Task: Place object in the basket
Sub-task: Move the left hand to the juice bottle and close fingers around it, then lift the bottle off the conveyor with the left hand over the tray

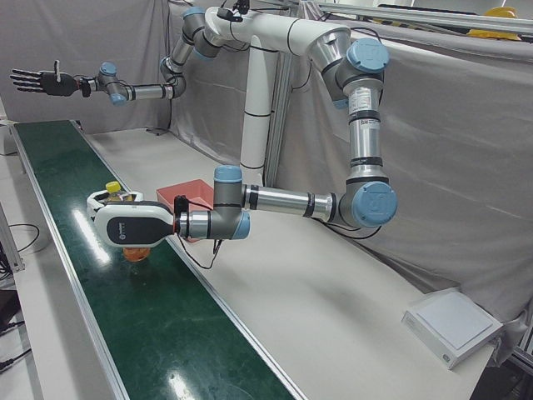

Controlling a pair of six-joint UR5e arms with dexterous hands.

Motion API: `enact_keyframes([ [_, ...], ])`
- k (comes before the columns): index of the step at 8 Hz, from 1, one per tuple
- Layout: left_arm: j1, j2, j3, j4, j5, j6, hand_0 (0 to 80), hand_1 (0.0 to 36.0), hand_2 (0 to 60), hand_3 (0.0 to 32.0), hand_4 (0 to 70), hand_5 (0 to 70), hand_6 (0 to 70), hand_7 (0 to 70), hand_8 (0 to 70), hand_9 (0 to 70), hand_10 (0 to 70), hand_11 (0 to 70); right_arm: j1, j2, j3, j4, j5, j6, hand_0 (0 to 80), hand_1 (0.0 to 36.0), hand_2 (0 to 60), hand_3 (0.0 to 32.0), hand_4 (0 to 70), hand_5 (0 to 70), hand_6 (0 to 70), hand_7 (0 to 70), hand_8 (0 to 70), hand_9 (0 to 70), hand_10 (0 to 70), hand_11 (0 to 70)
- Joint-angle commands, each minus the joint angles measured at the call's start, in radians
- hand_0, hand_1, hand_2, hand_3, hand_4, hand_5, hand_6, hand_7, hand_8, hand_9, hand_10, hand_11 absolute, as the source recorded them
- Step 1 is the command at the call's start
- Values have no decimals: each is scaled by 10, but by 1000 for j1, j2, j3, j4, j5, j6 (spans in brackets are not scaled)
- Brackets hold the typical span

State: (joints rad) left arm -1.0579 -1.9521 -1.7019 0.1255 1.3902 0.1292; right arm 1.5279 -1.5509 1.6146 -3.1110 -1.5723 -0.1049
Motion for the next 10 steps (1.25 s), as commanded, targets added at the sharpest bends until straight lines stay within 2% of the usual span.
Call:
enact_keyframes([
  [1,31,1,-149,62,85,1,604,354,600,0,700,700,700,700,700,700,700,700,0,0,-1,-1,0,1,0,0,0,0,0,0,0,0,0,0,0,0],
  [5,244,18,-296,56,85,21,596,359,600,0,700,700,700,700,700,700,700,700,0,0,-1,0,0,1,0,0,0,0,0,0,0,0,0,0,0,0],
  [7,359,57,-357,42,85,49,597,356,600,0,700,700,700,700,700,700,700,700,0,0,-1,0,0,1,0,0,0,0,0,0,0,0,0,0,0,0],
  [9,445,73,-383,71,99,131,590,343,600,0,700,700,700,700,700,700,700,700,2,0,-1,0,0,1,0,0,0,0,0,0,0,0,0,0,0,0],
  [10,459,67,-407,112,155,188,595,336,600,0,700,700,700,700,700,700,700,700,0,0,-1,0,0,1,0,0,0,0,0,0,0,0,0,0,0,0],
])
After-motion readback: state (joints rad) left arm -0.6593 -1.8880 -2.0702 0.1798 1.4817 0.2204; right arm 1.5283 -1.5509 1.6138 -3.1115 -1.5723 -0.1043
